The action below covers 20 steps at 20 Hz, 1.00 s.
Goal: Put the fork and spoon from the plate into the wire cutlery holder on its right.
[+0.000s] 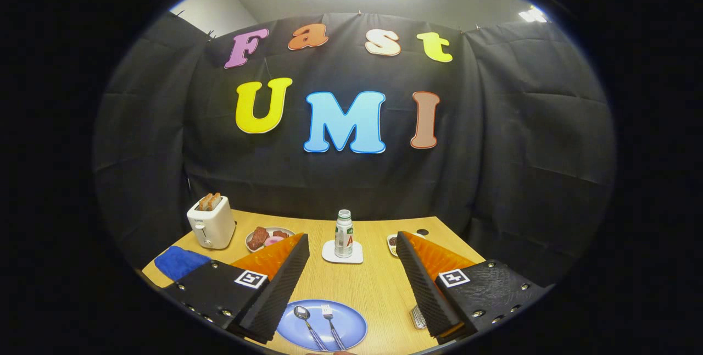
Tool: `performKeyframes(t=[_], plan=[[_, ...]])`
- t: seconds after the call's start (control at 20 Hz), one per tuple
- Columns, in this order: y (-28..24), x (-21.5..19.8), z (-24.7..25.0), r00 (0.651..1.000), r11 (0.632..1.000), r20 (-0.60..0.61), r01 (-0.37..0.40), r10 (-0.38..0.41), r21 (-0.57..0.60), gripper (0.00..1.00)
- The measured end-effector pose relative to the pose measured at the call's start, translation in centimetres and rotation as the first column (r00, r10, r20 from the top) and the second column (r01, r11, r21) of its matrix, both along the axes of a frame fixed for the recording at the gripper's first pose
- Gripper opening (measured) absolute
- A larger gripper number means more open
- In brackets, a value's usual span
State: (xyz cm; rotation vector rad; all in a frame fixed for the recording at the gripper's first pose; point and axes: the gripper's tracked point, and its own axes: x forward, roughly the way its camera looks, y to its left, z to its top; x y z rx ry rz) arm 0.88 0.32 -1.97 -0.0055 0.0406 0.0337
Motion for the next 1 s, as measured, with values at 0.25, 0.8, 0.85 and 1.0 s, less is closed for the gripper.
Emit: performKeyframes(t=[0.25,0.8,0.85,1.0], plan=[[0.6,0.5,-2.6,0.996,0.999,-0.083,-0.031,0.029,-0.021,0.97],[1.6,1.0,-13.1,0.904,0.983,-0.421,-0.136,0.073,-0.121,0.98],[1.6,1.0,-13.8,0.894,0.981,-0.441,-0.147,0.076,-0.127,0.98],[1.9,0.6,-16.2,0.859,0.976,-0.503,-0.178,0.092,-0.125,0.97]])
